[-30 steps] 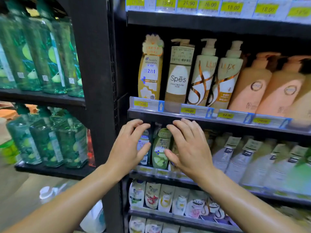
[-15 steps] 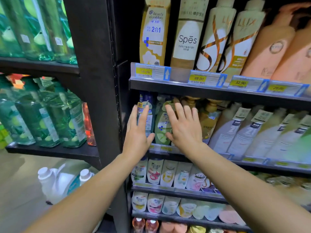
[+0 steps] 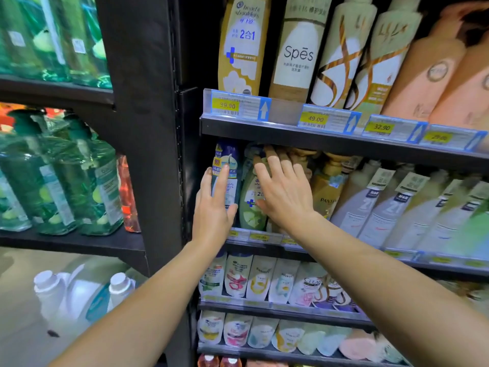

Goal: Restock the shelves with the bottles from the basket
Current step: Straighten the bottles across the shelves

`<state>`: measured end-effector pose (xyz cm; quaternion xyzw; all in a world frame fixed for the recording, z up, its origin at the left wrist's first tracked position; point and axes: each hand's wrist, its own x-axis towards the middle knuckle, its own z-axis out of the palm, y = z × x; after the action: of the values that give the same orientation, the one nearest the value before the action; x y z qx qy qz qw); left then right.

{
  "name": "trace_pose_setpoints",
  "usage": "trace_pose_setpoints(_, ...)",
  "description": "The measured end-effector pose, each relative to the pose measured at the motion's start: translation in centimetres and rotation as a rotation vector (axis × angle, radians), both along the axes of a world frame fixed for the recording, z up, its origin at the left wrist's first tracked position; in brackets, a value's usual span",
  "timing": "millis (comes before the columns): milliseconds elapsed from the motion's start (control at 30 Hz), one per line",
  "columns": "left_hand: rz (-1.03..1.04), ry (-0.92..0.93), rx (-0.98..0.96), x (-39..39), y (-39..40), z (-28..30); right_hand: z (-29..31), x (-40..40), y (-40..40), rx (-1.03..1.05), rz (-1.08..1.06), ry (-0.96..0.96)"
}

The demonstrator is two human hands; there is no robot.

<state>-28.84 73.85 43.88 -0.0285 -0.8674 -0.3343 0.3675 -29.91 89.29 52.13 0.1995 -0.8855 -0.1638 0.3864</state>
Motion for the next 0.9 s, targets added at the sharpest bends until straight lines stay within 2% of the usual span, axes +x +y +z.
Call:
trace_pose_setpoints(533, -0.061, 0.017, 0.052, -1.1, -0.7, -0.3, -0.1, -0.4, -1.0, -0.059, -0.019, 0.032)
trace_pose_setpoints(900, -0.040, -0.048, 0.038, 0.3, -0.5, 0.7, -0.3, 1.3, -0.2, -0.103, 0.019, 0.011)
